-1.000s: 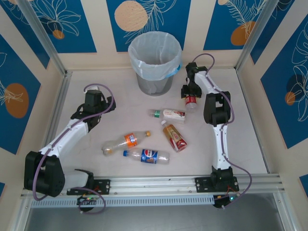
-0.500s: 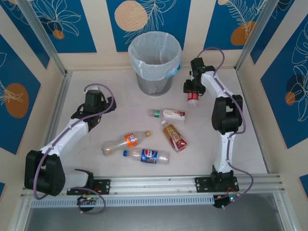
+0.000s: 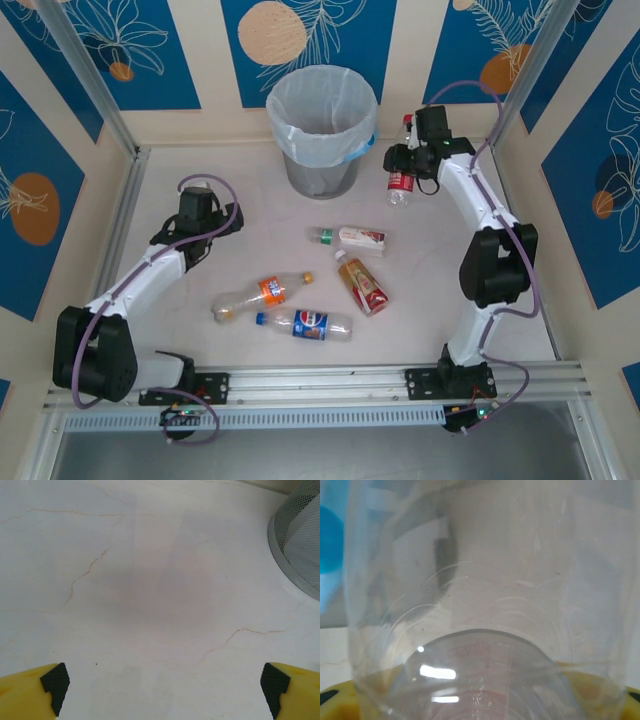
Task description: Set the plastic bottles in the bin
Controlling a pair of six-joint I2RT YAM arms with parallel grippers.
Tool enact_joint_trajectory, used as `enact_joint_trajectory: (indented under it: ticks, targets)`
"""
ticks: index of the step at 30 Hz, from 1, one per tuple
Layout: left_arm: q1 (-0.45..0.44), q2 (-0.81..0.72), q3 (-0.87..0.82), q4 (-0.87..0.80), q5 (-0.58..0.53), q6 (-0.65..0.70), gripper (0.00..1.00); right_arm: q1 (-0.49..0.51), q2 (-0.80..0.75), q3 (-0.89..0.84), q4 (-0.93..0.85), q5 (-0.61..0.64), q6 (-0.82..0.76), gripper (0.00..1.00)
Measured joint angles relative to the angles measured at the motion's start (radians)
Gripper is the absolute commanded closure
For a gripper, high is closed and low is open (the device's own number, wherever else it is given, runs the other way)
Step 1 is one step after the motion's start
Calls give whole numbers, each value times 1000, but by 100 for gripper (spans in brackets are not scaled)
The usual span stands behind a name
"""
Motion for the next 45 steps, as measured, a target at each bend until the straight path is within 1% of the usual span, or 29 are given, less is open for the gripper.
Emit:
enact_joint_trajectory:
  ticks: [7,15,18,21,24,30,32,37,40,45]
  targets:
    - [2,0,0,0,9,0,1,-28,-82,-14,88,-148,102,44]
    - [5,-27,-26,42,93,7,1,-29,-89,19,158,-316,226,44]
    - [6,-58,-46,58,141,24,1,-29,-84,72,181,-376,273,44]
    - [6,-88,-53,73,183,36,1,-27,-60,165,211,-443,316,44]
    - [6,-113,-59,88,201,50,1,-20,-15,270,241,-490,356,43]
    - [6,-135,-79,92,219,60,1,16,147,511,250,-511,389,43]
    - [6,-143,-90,95,242,69,1,24,208,581,254,-514,402,43]
    - [8,-163,-117,130,387,98,1,36,361,752,265,-528,450,43]
    - [8,-164,-118,143,433,106,0,43,421,807,274,-512,455,43]
    - [8,-166,-119,146,442,110,1,60,459,816,291,-439,402,43]
